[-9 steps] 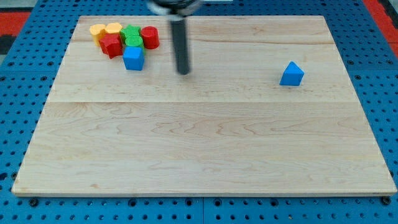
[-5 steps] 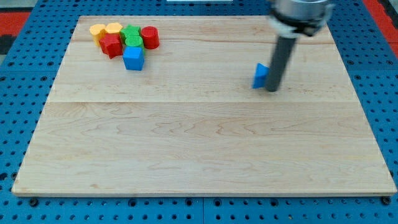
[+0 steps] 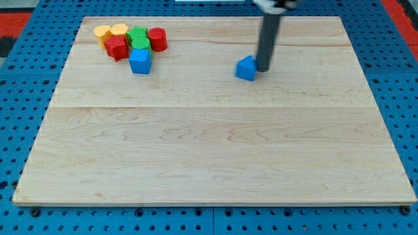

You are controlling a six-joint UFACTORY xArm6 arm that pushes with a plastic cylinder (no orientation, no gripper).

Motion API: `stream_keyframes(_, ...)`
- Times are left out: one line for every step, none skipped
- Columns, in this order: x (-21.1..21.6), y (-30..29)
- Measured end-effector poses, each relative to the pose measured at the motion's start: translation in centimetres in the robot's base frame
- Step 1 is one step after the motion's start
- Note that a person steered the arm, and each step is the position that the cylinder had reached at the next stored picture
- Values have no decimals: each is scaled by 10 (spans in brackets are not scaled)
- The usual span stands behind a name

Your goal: Move the blue triangle into the cube

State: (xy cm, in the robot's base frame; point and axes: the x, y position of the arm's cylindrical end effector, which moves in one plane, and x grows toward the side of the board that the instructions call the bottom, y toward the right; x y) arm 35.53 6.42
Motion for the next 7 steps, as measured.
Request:
stream_keyframes(33,-69)
stream_keyframes(31,-152)
stream_keyframes(27,-175)
stream_keyframes(52,-134)
stream_keyframes(7,-124)
stream_keyframes(-10,-158)
stream_keyframes(-15,-188)
